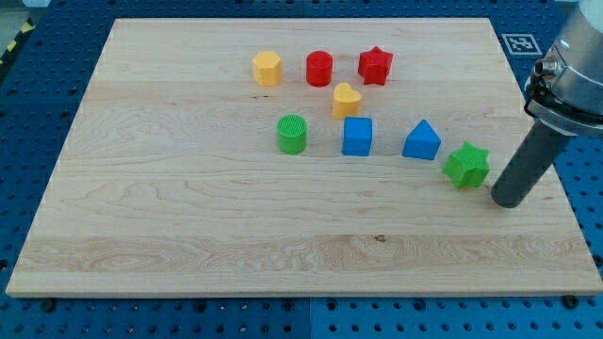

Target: Place the green star vertically above the blue triangle

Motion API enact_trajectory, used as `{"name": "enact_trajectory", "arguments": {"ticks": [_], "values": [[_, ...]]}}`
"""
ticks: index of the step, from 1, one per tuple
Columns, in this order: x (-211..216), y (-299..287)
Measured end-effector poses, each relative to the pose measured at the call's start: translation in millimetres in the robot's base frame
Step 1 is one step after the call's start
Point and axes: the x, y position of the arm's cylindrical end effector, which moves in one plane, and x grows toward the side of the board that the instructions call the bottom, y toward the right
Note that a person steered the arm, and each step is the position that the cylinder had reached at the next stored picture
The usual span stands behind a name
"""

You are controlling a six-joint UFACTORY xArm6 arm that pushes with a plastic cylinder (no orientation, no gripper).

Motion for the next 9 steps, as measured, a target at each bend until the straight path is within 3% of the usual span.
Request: {"name": "enact_trajectory", "arguments": {"ticks": [2, 9], "values": [[-5.3, -33.1], [-102.6, -7.4]]}}
